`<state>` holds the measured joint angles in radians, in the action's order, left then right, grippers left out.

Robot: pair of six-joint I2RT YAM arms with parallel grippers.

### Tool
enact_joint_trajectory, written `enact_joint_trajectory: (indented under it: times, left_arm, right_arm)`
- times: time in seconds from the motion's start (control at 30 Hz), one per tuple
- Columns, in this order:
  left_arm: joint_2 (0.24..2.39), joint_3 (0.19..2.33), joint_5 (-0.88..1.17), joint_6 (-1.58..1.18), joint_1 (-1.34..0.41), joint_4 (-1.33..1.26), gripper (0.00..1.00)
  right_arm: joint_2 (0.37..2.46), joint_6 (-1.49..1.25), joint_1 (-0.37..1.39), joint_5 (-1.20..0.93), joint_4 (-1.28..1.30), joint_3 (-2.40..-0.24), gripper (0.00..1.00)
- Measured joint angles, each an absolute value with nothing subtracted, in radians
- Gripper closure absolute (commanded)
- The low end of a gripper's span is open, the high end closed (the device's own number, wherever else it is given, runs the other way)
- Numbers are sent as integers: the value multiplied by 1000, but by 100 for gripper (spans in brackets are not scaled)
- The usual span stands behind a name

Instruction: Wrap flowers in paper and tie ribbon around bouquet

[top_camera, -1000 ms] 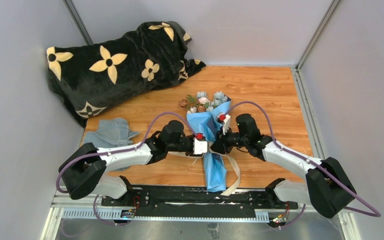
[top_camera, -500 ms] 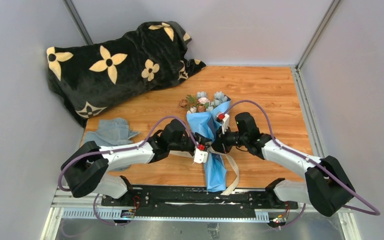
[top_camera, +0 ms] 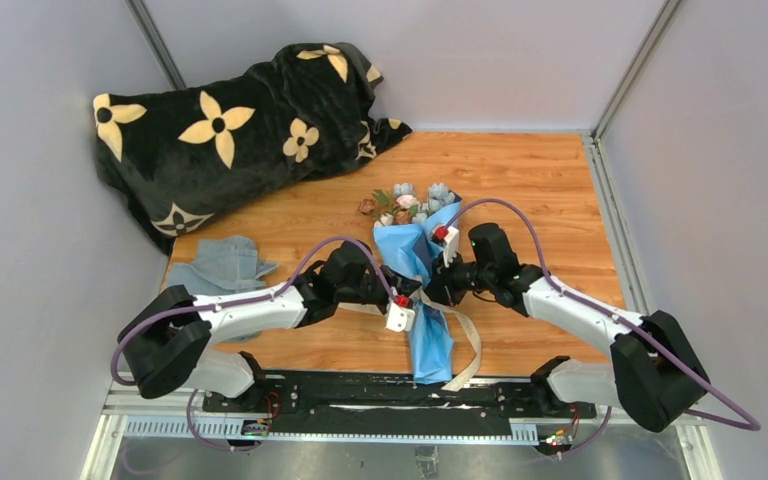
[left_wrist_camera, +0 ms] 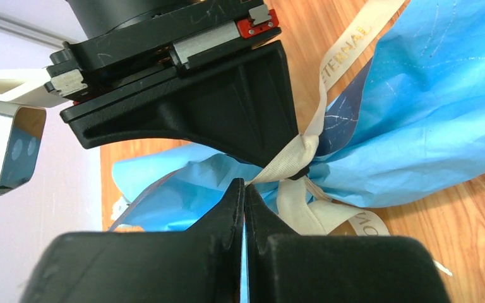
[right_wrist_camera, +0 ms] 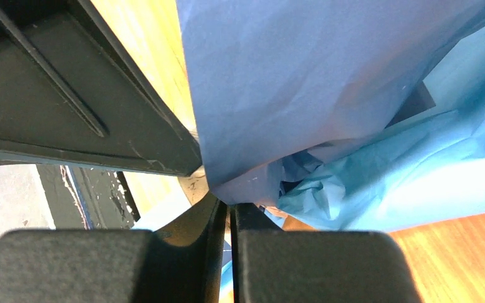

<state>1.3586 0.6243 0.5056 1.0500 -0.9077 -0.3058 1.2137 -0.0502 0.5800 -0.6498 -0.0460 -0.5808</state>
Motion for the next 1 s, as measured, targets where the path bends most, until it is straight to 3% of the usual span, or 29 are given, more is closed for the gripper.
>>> enact_joint_trajectory:
  times: [0.17, 0.53, 0.63, 0.77, 0.83, 1.0]
  left_arm:
    - [1345, 624, 509, 1051, -908, -257, 100]
    - [1339, 624, 550, 1104, -908, -97, 100]
    - [1334, 624, 553, 1113, -908, -72, 71]
    - [1309, 625, 513, 1095, -910, -40, 49]
    - [1286, 625, 476, 1069, -904, -18, 32]
    - [1243, 625, 382, 965, -855, 9, 24]
  right_arm:
    - [1223, -52, 580, -626, -35, -601, 100]
    - [1080, -81, 580, -527, -29, -606, 100]
    - [1069, -92, 580, -505, -29, -602, 100]
    - [1072, -98, 580, -488, -28, -597, 100]
    - [1072, -99, 580, -485, -28, -597, 100]
    - [1078, -99, 580, -485, -28, -597, 100]
